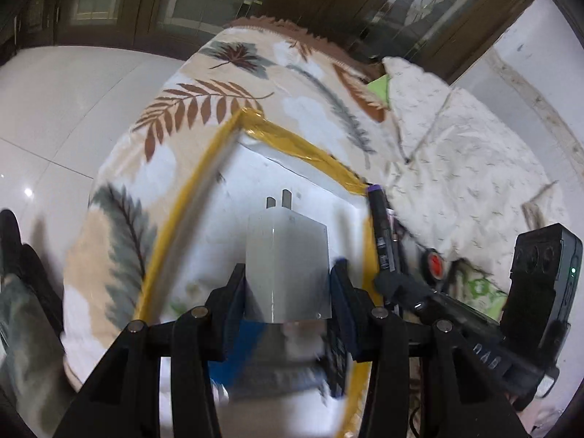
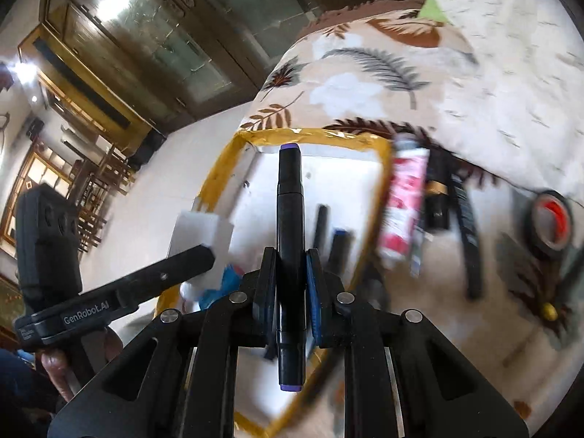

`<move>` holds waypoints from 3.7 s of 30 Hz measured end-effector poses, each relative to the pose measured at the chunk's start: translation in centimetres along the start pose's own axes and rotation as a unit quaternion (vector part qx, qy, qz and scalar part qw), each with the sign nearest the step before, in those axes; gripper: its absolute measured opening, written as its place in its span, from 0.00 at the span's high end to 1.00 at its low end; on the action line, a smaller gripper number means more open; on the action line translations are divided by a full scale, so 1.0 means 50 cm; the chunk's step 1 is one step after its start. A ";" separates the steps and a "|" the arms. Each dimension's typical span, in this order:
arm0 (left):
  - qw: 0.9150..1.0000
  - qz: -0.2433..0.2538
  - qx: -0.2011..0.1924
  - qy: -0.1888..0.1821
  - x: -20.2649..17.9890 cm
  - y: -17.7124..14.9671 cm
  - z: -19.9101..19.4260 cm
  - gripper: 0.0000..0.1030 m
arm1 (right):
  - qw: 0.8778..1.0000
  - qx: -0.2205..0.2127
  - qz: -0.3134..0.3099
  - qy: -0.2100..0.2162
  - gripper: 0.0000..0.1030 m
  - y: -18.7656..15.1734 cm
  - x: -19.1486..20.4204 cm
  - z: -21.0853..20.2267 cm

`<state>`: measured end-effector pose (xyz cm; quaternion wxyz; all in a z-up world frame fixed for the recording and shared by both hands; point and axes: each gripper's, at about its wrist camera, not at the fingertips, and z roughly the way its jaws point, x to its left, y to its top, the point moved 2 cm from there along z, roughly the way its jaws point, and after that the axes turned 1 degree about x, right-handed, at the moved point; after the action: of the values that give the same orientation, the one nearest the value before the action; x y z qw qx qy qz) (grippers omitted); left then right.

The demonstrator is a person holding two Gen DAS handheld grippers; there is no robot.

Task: Organize objects
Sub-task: 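Carry the white charger and purple-capped marker over the tray with both tools, then lower the white charger into the tray with the left tool while the right tool releases the marker, then grasp a black marker with the left tool while the right tool grasps a gold-tipped black marker, then carry both black markers over the tray with both tools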

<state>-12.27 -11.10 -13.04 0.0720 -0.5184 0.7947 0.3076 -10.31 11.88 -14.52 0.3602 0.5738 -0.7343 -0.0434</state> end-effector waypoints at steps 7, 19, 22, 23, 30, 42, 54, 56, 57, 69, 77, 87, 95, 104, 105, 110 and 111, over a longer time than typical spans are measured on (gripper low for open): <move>0.999 0.010 0.036 0.016 0.020 0.044 0.077 0.56 | 0.999 0.037 0.013 -0.022 0.85 0.049 -0.013 0.106; 0.999 0.017 0.043 0.015 0.013 0.050 0.119 0.55 | 0.997 0.033 -0.012 -0.067 0.85 0.063 -0.022 0.135; 0.999 0.007 0.052 0.000 0.015 0.044 0.119 0.55 | 0.997 0.035 -0.011 -0.061 0.85 0.061 -0.023 0.132; 0.999 0.000 0.051 -0.012 0.018 0.043 0.116 0.54 | 0.998 0.035 -0.008 -0.058 0.84 0.062 -0.024 0.131; 0.999 -0.045 -0.002 -0.028 0.026 0.034 0.044 0.37 | 1.000 0.026 0.006 -0.011 0.56 0.060 -0.025 0.103; 0.999 0.034 -0.023 -0.009 -0.184 -0.116 0.013 0.25 | 0.997 -0.012 0.067 -0.022 0.56 -0.078 -0.179 -0.119; 0.995 0.089 0.033 0.016 -0.328 -0.120 0.114 0.25 | 0.970 -0.031 0.167 -0.171 0.58 -0.050 -0.399 -0.182; 0.994 0.097 0.047 0.027 -0.349 -0.105 0.147 0.26 | 0.966 -0.023 0.173 -0.191 0.59 -0.041 -0.413 -0.166; 0.993 0.100 0.057 0.029 -0.358 -0.097 0.168 0.28 | 0.964 -0.021 0.175 -0.197 0.59 -0.039 -0.420 -0.159; 0.985 0.105 0.101 0.090 -0.356 -0.080 0.288 0.86 | 0.962 -0.013 0.201 -0.186 0.66 -0.045 -0.432 -0.162; 0.980 0.137 0.134 0.051 -0.315 -0.210 0.204 0.87 | 0.960 -0.003 0.157 -0.230 0.80 -0.061 -0.397 -0.151; 0.981 0.129 0.143 0.018 -0.303 -0.232 0.180 0.75 | 0.984 0.032 0.101 -0.146 0.85 -0.206 -0.296 -0.163; 0.974 0.183 0.109 0.069 -0.329 -0.232 0.205 0.82 | 0.986 0.022 0.114 -0.119 0.84 -0.202 -0.310 -0.145; 0.988 0.136 0.065 -0.026 -0.271 -0.244 0.101 0.87 | 0.988 0.012 0.106 -0.110 0.85 -0.191 -0.269 -0.170; 0.990 0.127 0.057 -0.034 -0.256 -0.242 0.076 0.87 | 0.989 0.010 0.098 -0.109 0.85 -0.189 -0.253 -0.173; 0.993 0.102 0.015 -0.055 -0.239 -0.216 -0.020 0.87 | 0.995 0.004 0.062 -0.073 0.85 -0.172 -0.155 -0.180; 0.994 0.092 0.009 -0.049 -0.240 -0.196 -0.022 0.87 | 0.996 0.004 0.056 -0.065 0.85 -0.168 -0.138 -0.179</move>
<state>1.89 -5.07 -11.03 0.0869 -0.4264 0.8373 0.3311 2.27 18.21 -15.25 0.3110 0.5294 -0.7873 -0.0576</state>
